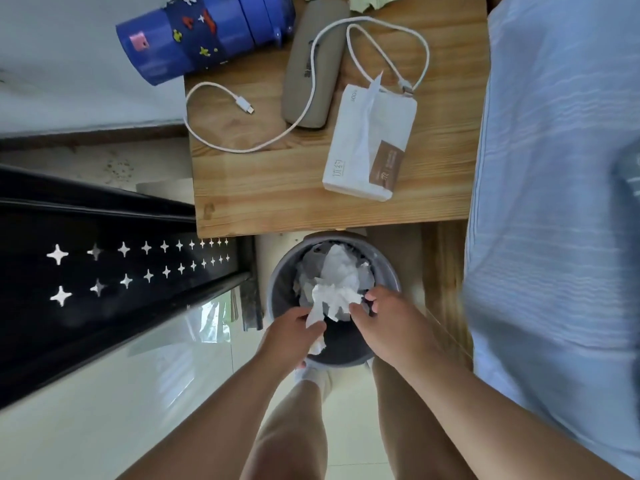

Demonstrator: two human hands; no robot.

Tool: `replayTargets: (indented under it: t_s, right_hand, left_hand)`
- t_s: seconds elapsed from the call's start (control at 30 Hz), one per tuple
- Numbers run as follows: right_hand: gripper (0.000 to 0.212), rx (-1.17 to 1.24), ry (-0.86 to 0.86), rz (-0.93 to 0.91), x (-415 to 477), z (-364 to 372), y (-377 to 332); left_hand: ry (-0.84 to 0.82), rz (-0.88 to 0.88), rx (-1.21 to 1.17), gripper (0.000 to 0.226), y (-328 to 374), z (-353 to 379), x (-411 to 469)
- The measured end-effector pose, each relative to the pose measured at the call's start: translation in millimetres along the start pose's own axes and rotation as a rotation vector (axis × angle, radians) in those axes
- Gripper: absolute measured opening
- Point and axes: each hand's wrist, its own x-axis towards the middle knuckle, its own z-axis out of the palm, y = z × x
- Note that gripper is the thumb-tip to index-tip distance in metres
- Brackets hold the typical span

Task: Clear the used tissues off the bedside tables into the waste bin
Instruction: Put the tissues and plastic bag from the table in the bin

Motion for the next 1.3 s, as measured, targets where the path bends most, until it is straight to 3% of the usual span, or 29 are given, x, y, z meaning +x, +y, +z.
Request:
replayTargets:
  t_s: [0.07,0.2,0.33,0.57,0.67,0.77,0.9,0.97,1.17,1.3]
  right_hand:
    - [0.046,-0.011,0.000,0.009,3,-1,3]
    - [0.012,0.045,0.061,-0.021,1,-15,0]
    - [0.026,0.218,0.169,-0.079,-9,-49,-17]
    - [0.035,0.399,0.405,-0.437,-15,-143,-73]
    - [0.029,0.424,0.505,-0.513,8,-190,-97]
    - [0.029,0.409,0.605,-0.505,43,-232,-123]
    - [0.017,0.357,0.641,-0.481,96,-266,-157]
    - [0.014,0.283,0.636,-0.477,122,-276,-170]
    - [0.041,-0.026,0.732,-0.530,176,-278,-191]
    - [0.051,-0.062,0.701,-0.539,196,-278,-197]
  left_hand:
    - [-0.012,-0.006,-0.055,0.058,0,0,-1]
    - [0.090,0.130,-0.097,0.035,6,0,-9]
    - [0.136,0.315,-0.295,0.013,38,-6,-36]
    - [0.329,0.737,-0.308,0.033,134,-58,-77]
    - [0.389,0.878,-0.279,0.029,185,-89,-79]
    - [0.507,0.968,-0.093,0.016,235,-118,-68]
    - [0.825,1.091,0.486,0.020,297,-149,-42]
    - [0.881,1.026,0.633,0.027,324,-158,-25]
    - [0.911,0.818,0.932,0.038,372,-166,15]
    - [0.987,0.763,0.989,0.036,388,-161,30]
